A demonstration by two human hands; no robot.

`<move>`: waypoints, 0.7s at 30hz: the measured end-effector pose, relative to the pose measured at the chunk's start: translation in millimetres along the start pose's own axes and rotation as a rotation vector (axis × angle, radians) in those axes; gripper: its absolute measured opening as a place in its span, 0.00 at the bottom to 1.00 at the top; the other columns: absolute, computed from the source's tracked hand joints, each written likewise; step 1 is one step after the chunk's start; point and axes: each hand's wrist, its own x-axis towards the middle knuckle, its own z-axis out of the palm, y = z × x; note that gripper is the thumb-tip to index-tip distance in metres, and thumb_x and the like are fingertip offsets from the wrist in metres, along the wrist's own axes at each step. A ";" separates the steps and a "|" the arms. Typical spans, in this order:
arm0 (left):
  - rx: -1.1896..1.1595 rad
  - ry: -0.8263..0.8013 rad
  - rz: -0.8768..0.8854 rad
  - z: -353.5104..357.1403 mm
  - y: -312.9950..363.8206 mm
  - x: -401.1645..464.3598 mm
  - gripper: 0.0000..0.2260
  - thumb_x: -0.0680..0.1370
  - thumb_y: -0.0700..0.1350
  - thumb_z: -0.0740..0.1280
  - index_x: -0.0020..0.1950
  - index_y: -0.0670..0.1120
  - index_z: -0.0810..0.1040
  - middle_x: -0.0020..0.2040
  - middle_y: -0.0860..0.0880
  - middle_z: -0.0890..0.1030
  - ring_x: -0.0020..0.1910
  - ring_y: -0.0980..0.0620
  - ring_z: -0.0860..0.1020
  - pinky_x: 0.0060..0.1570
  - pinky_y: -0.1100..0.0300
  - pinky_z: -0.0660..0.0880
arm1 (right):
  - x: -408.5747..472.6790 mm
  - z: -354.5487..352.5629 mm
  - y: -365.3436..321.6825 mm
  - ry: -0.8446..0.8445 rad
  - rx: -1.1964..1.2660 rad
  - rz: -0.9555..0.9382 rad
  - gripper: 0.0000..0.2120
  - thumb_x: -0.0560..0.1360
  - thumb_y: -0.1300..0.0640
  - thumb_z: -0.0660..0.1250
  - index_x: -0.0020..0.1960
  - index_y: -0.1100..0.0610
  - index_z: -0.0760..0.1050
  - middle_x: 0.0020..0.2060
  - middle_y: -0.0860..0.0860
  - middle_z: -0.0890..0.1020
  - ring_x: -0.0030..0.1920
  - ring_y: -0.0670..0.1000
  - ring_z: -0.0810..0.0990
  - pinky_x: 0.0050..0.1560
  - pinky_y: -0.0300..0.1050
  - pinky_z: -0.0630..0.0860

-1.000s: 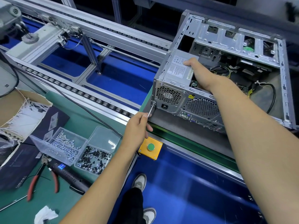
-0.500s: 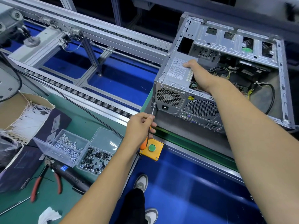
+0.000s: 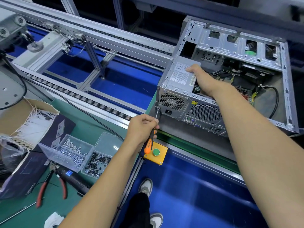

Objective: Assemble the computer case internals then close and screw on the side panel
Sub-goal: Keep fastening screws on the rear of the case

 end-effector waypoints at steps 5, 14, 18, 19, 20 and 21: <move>-0.012 0.003 -0.016 -2.5 0.2 1.7 0.03 0.76 0.42 0.75 0.44 0.42 0.85 0.39 0.43 0.85 0.33 0.52 0.81 0.36 0.57 0.82 | 0.3 -3.5 1.6 -0.002 -0.018 0.044 0.40 0.68 0.30 0.58 0.72 0.55 0.68 0.62 0.51 0.77 0.57 0.50 0.74 0.52 0.46 0.66; 0.060 0.046 -0.078 -5.2 6.1 4.7 0.07 0.71 0.43 0.80 0.44 0.44 0.85 0.38 0.45 0.85 0.33 0.56 0.81 0.35 0.64 0.77 | -13.4 -6.8 -15.6 0.439 0.102 -0.249 0.06 0.74 0.49 0.60 0.51 0.46 0.68 0.50 0.46 0.75 0.48 0.45 0.75 0.54 0.49 0.72; 0.100 0.016 -0.131 -8.8 13.2 8.3 0.09 0.70 0.44 0.81 0.45 0.44 0.85 0.41 0.46 0.86 0.37 0.54 0.82 0.38 0.62 0.77 | -53.6 6.9 -40.1 0.765 -0.196 -0.512 0.04 0.73 0.53 0.61 0.47 0.49 0.70 0.43 0.42 0.72 0.43 0.40 0.71 0.42 0.36 0.65; 0.109 0.004 -0.148 -9.0 15.1 8.5 0.09 0.69 0.44 0.81 0.45 0.44 0.85 0.41 0.47 0.86 0.37 0.54 0.83 0.37 0.62 0.77 | -66.2 17.6 -43.1 0.801 -0.221 -0.578 0.04 0.72 0.54 0.61 0.46 0.50 0.69 0.42 0.44 0.71 0.43 0.42 0.69 0.42 0.36 0.64; 0.117 -0.009 -0.163 -9.4 17.3 8.9 0.10 0.69 0.43 0.81 0.45 0.44 0.84 0.41 0.48 0.86 0.37 0.54 0.82 0.36 0.62 0.77 | -78.9 31.7 -42.4 0.806 -0.225 -0.657 0.04 0.71 0.55 0.61 0.46 0.52 0.69 0.42 0.46 0.71 0.43 0.44 0.68 0.42 0.35 0.64; 0.129 -0.022 -0.172 -9.9 19.8 9.5 0.10 0.69 0.43 0.82 0.45 0.44 0.84 0.40 0.48 0.86 0.35 0.54 0.82 0.34 0.63 0.76 | -93.1 49.0 -36.9 0.775 -0.213 -0.726 0.04 0.71 0.57 0.61 0.46 0.53 0.69 0.41 0.46 0.70 0.42 0.45 0.67 0.42 0.36 0.64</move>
